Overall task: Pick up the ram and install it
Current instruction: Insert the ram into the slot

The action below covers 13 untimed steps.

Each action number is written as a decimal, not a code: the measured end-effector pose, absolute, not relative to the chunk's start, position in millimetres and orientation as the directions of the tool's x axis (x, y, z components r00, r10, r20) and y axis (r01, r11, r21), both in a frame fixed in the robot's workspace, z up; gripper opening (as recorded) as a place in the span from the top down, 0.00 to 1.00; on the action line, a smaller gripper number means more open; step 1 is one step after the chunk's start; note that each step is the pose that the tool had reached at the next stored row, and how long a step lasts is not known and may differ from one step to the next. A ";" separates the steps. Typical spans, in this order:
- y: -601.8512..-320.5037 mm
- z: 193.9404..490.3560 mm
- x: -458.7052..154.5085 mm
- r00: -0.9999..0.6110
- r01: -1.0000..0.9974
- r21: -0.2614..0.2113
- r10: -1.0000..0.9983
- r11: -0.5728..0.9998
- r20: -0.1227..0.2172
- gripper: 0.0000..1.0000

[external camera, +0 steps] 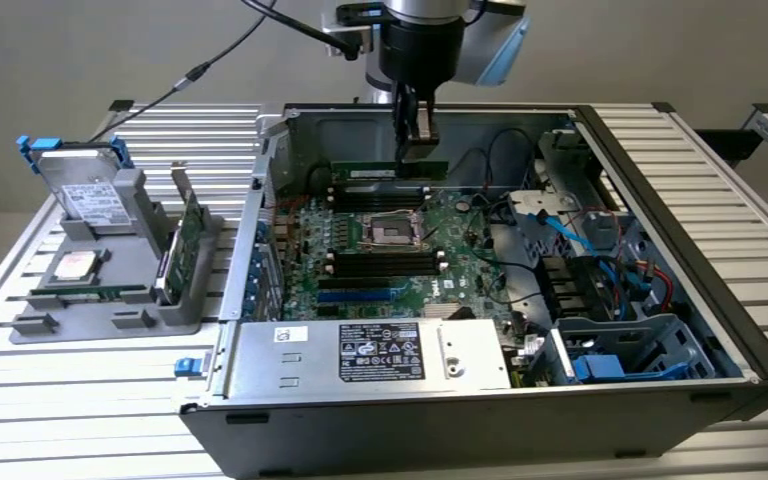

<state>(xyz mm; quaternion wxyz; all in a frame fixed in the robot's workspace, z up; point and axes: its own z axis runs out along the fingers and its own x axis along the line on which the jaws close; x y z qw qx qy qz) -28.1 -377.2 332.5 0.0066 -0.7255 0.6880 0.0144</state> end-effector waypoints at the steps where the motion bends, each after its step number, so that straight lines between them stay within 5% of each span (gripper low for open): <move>1: -377.2 332.0 -28.1 0.053 -0.999 0.011 -0.998 -0.053 -0.023 0.86; 8: -377.3 329.5 -28.1 0.053 -0.999 0.016 -0.998 -0.052 0.043 0.86; 13: -383.5 321.6 -28.0 0.053 -0.998 0.016 -0.997 -0.052 0.048 0.86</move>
